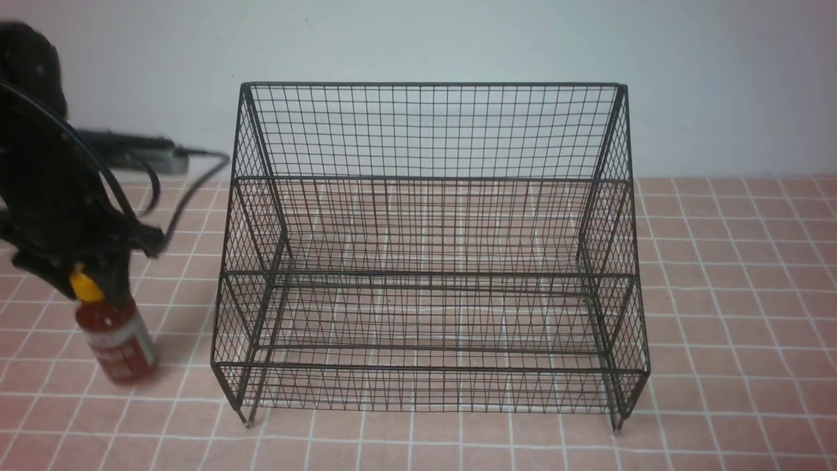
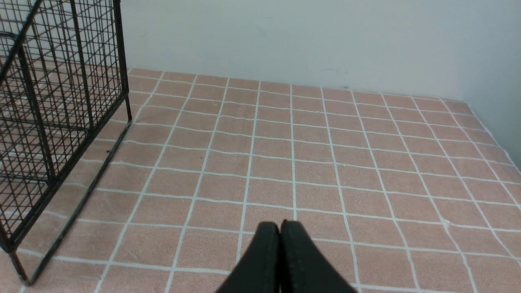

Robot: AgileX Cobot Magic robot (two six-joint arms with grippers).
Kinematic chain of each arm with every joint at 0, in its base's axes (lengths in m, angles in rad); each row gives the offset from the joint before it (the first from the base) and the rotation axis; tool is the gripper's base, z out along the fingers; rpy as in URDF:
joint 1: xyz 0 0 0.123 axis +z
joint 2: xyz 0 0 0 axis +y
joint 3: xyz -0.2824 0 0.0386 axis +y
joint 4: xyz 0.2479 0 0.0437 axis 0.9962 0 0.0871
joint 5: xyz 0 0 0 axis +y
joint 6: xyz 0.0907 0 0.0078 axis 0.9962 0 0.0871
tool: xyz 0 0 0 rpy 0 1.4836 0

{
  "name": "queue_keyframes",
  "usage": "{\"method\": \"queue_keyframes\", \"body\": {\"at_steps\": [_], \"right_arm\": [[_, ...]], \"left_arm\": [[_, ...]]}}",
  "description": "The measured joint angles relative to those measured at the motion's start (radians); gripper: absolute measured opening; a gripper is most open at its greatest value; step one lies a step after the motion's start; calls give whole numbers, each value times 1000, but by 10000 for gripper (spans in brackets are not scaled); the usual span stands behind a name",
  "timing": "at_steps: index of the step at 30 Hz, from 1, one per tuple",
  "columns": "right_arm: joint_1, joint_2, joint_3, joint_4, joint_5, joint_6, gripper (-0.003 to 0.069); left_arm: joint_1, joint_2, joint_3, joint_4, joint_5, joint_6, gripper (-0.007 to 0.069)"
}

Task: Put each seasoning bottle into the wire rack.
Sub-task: Use the left arm to put the condiment bottle back on the shelf

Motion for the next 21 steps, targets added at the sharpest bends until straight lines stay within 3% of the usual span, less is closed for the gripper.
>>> {"method": "queue_keyframes", "body": {"at_steps": [10, 15, 21], "right_arm": [[0, 0, 0, 0, 0, 0, -13], [0, 0, 0, 0, 0, 0, -13], [0, 0, 0, 0, 0, 0, -13]], "left_arm": [[-26, -375, -19, -111, 32, -4, 287], [-169, -494, -20, -148, 50, -49, 287], [-377, -463, -18, -138, 58, -170, 287]]}}
